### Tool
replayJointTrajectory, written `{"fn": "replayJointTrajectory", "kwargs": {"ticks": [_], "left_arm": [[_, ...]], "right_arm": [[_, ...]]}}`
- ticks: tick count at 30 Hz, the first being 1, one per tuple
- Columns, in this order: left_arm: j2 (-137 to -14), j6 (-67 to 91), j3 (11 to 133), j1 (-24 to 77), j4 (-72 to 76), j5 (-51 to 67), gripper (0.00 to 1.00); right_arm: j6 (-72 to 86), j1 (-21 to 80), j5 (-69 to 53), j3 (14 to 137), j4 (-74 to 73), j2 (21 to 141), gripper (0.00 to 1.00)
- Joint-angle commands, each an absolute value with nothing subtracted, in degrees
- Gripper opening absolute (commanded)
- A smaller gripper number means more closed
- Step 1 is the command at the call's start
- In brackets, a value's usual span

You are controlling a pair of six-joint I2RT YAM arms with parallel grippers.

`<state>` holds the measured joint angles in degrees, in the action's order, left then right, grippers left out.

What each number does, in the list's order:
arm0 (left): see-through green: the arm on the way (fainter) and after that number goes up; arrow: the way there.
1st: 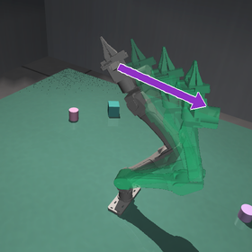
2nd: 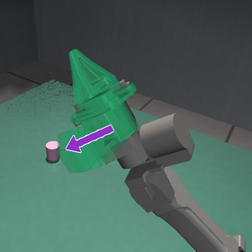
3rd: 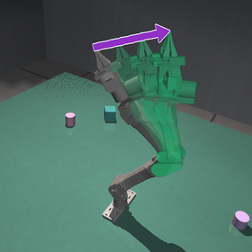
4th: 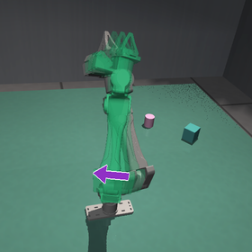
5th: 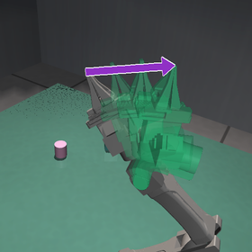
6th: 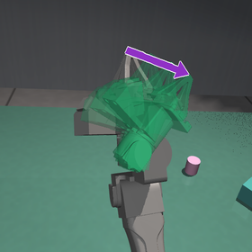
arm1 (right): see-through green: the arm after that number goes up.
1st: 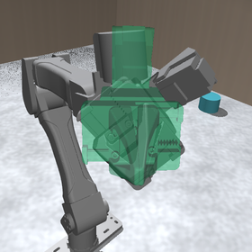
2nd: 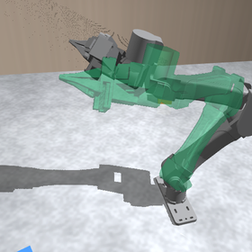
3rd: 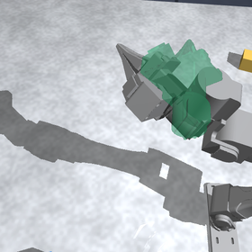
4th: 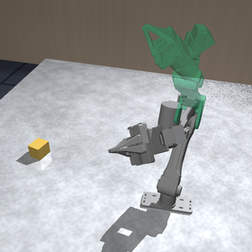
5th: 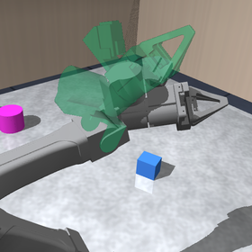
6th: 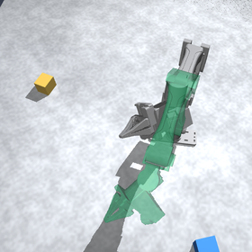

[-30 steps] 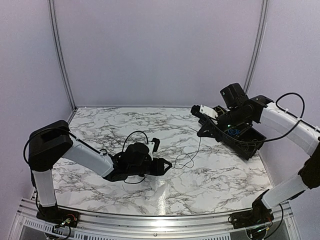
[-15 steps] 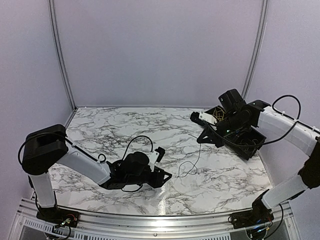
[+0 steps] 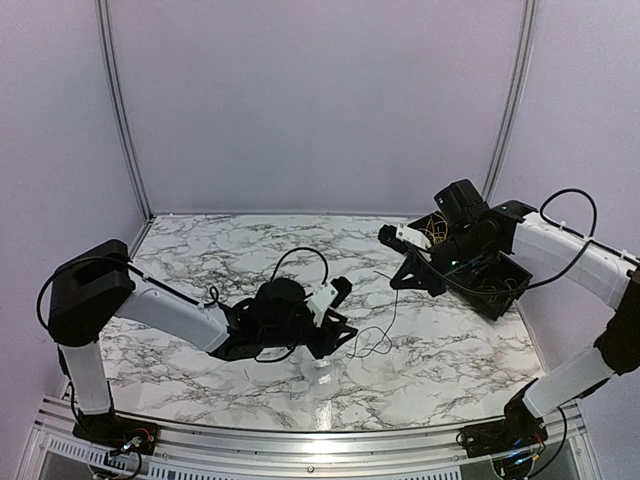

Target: Untangle the cables

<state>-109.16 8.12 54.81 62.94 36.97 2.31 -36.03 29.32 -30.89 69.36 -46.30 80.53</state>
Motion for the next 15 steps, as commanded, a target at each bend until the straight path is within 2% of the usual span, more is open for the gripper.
{"fn": "replayJointTrajectory", "kwargs": {"ticks": [1,7,15], "left_arm": [[-113.6,-1.8,60.0,62.2,30.5,11.3,0.41],[-116.9,-5.3,61.7,62.2,28.7,15.7,0.41],[-120.4,-7.6,63.7,62.7,28.4,12.4,0.42]], "right_arm": [[-35.6,29.9,-32.5,70.4,-45.9,81.0,0.01],[-35.6,29.9,-32.7,70.6,-46.0,81.8,0.01],[-35.5,29.9,-33.5,71.8,-46.3,83.5,0.02]]}}
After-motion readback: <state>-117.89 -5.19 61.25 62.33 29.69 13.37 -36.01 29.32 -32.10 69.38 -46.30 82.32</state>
